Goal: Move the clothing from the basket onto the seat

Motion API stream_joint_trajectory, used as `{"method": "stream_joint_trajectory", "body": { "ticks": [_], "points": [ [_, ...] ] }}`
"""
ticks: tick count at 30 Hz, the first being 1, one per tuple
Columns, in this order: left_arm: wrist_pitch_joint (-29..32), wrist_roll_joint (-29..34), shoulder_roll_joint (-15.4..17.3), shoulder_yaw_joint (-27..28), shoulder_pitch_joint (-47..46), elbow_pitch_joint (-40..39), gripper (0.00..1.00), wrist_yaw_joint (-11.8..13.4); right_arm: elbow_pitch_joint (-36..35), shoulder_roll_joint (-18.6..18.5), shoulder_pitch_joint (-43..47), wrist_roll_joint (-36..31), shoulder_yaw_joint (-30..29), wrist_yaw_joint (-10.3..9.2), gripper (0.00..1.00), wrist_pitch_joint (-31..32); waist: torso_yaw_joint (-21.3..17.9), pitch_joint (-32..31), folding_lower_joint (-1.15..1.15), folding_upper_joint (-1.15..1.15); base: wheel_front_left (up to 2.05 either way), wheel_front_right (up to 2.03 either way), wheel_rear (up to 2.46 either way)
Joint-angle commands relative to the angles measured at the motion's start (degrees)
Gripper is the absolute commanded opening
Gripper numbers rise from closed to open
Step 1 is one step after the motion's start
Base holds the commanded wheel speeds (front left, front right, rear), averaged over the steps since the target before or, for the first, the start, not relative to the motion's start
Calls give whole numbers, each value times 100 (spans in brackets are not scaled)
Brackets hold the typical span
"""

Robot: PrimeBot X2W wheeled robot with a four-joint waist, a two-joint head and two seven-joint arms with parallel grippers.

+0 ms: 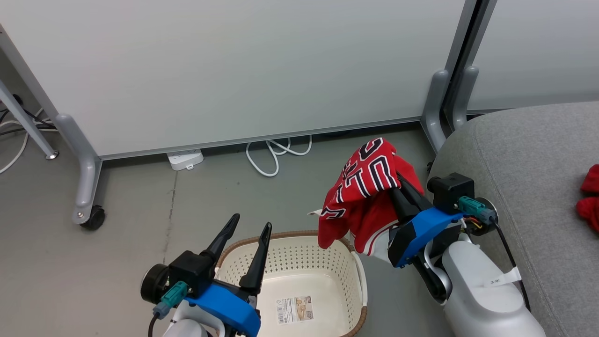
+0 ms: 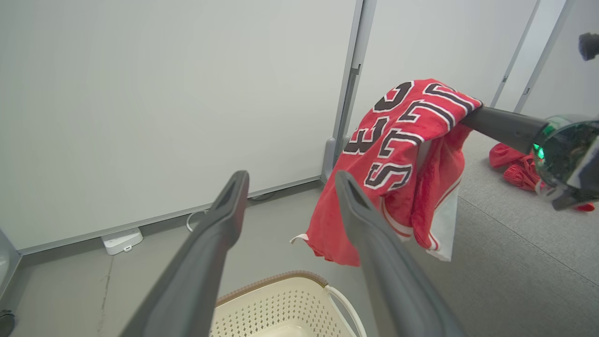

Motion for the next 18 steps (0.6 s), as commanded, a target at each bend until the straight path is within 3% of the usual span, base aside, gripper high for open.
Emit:
{"method": "stream_joint_trajectory", "body": {
  "ticks": [1,9,18],
  "points": [
    [-29,48,-5,38,70,-15,100,-41,-18,3,83,-33,-8,1,0,-29,-2,-5,0,0,0,0,0],
    [-29,5,-37,-43,112,12,100,-33,19,3,94,63,94,1,0,-29,-96,-63,0,0,0,0,0],
    [-28,-42,-44,-84,148,-15,100,-34,74,1,69,32,115,1,0,-29,-600,-96,0,0,0,0,0]
  ]
}}
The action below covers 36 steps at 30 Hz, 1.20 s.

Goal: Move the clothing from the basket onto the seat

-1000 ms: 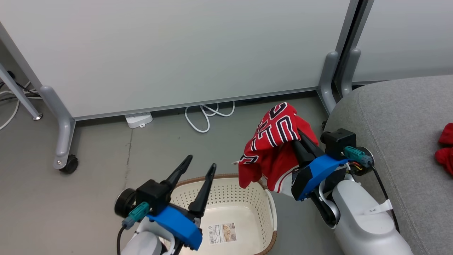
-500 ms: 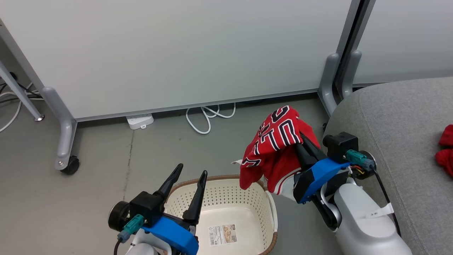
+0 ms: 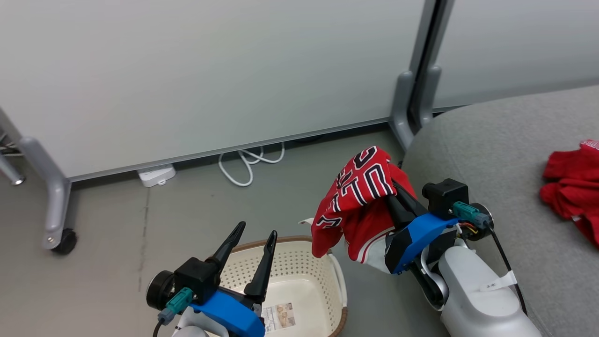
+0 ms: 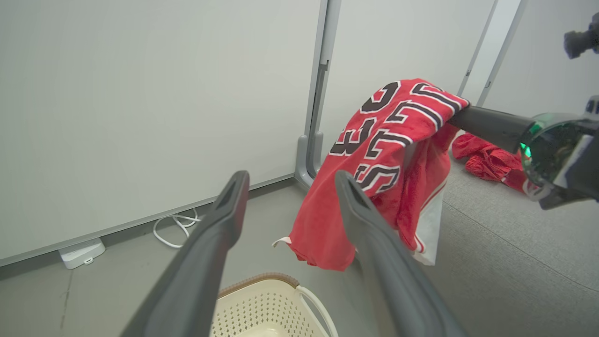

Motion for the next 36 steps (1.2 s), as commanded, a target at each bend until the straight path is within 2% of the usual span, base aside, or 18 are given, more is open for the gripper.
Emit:
{"method": "stream_joint_trajectory", "body": {
  "ticks": [1,21,30,36],
  "points": [
    [-27,-15,6,12,30,-22,100,-17,-4,-1,10,-10,14,1,0,-28,-211,20,0,0,0,0,0],
    [-28,31,18,-38,-157,-98,100,-17,-97,0,66,-84,-199,2,0,-29,-1934,261,0,0,0,0,0],
    [-28,26,64,-32,-198,-78,100,-17,-174,1,138,-41,-254,2,0,-29,-2334,335,0,0,0,0,0],
    [-27,24,83,-64,-212,-55,100,-17,-222,1,171,30,-253,2,0,-30,-2449,392,0,0,0,0,0]
  ]
}}
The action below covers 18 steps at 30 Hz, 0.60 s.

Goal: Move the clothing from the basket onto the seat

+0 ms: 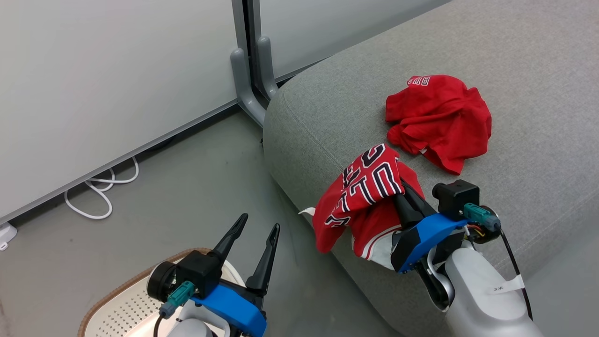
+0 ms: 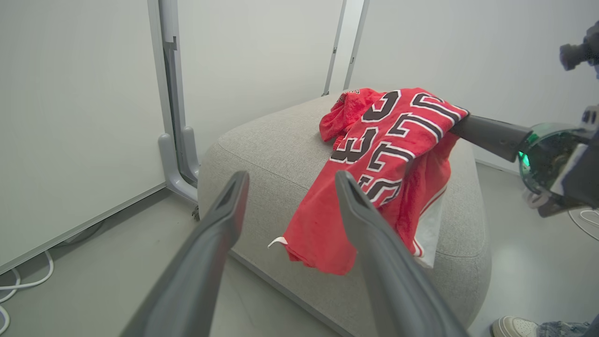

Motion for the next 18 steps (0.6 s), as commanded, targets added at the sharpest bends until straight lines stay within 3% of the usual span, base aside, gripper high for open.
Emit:
{"method": "stream_joint_trajectory", "body": {
  "ticks": [1,10,18],
  "points": [
    [-28,17,43,11,-79,9,100,-16,-44,5,36,27,-6,2,0,-30,-1,11,0,0,0,0,0],
    [-27,-2,84,-15,-161,0,100,-16,-62,4,-3,80,-108,2,0,-30,107,120,0,0,0,0,0],
    [-27,65,183,-39,-394,-117,100,-16,-89,-107,-716,-210,-685,2,0,75,290,533,0,0,0,0,0]
  ]
}}
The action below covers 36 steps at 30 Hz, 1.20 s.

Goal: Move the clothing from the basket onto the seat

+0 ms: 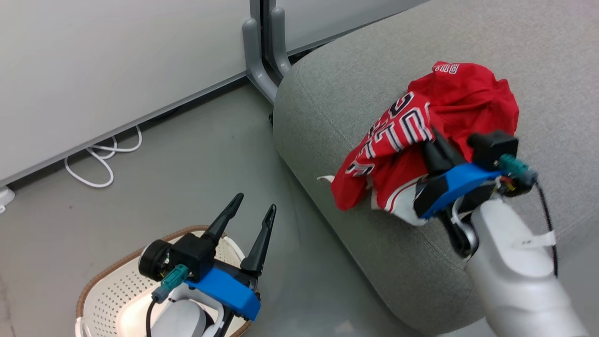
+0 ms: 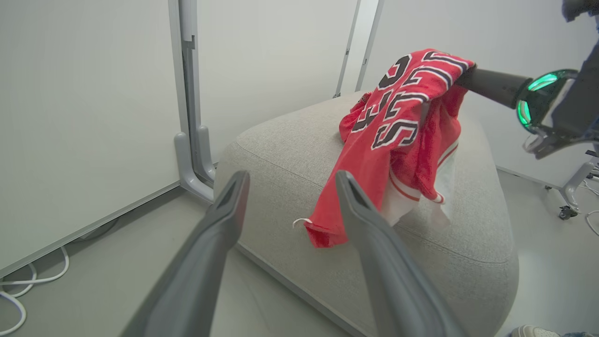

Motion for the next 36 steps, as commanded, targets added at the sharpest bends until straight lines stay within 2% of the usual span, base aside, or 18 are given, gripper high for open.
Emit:
{"method": "stream_joint_trajectory", "body": {
  "ticks": [1,7,14,20,25,36],
  "points": [
    [-27,26,54,-11,-147,-35,100,-16,-52,-103,-214,-35,-94,1,0,42,83,181,0,0,0,0,0],
    [-27,106,299,-159,-558,-159,100,-16,-285,-560,-1166,-153,-846,1,0,501,284,840,0,0,0,0,0],
    [-28,156,563,-502,-1267,-320,100,-16,-863,-1497,-2103,-405,-1924,1,0,989,652,1817,0,0,0,0,0],
    [-27,192,760,-638,-1832,-551,100,-16,-1241,-2197,-2299,-697,-2890,1,0,1198,935,2532,0,0,0,0,0],
    [-27,273,848,-629,-2098,-727,100,-16,-1081,-2212,-1935,-863,-3316,1,0,1128,1088,2892,0,0,0,0,0],
    [-27,439,889,-603,-2232,-888,100,-16,-233,-1805,-1622,-1152,-3766,1,0,635,1188,3217,0,0,0,0,0]
  ]
}}
